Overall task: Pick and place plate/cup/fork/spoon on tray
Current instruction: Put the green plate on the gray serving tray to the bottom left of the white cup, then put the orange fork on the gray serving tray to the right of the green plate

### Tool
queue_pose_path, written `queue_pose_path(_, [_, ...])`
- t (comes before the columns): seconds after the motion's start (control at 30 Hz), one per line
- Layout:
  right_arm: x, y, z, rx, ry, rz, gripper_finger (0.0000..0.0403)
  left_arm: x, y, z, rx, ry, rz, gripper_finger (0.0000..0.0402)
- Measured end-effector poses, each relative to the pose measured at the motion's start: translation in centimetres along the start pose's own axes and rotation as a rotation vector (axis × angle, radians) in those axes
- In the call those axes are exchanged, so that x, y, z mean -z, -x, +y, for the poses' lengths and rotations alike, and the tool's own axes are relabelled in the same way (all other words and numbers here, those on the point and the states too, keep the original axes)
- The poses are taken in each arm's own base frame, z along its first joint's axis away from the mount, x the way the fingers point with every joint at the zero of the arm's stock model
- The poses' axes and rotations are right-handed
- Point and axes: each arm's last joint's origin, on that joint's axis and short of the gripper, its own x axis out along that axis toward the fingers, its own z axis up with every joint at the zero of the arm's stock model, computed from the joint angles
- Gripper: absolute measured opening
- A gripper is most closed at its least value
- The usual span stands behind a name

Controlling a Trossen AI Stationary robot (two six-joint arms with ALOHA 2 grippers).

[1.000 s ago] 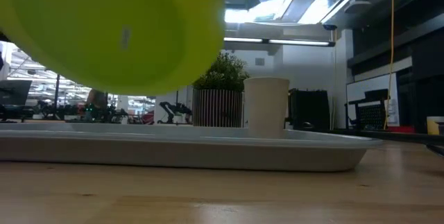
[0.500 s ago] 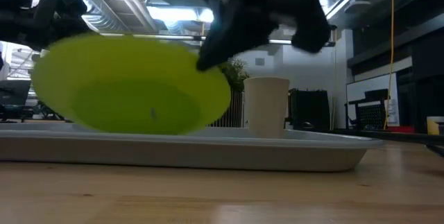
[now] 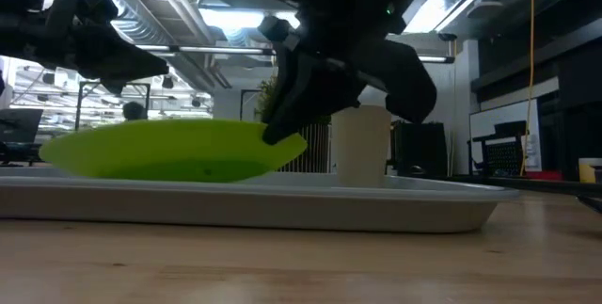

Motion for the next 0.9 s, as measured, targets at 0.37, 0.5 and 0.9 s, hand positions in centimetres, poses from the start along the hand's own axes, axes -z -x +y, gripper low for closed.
queue_pose_path(0.37, [-0.62,0.15,0.22,0.015,-0.06,-0.044,0.0042,0.0,0.0,0.0,0.0,0.001,0.0,0.0053])
queue_pose_path(0.5, [-0.79,0.19,0.33,-0.004,-0.083,-0.064,0.0042,0.0,0.0,-0.01,0.002,0.002,0.001,0.0053])
queue_pose_path(0.9, [-0.82,0.19,0.41,-0.038,-0.11,-0.079,0.0042,0.01,0.0,-0.01,0.004,0.002,0.001,0.0053])
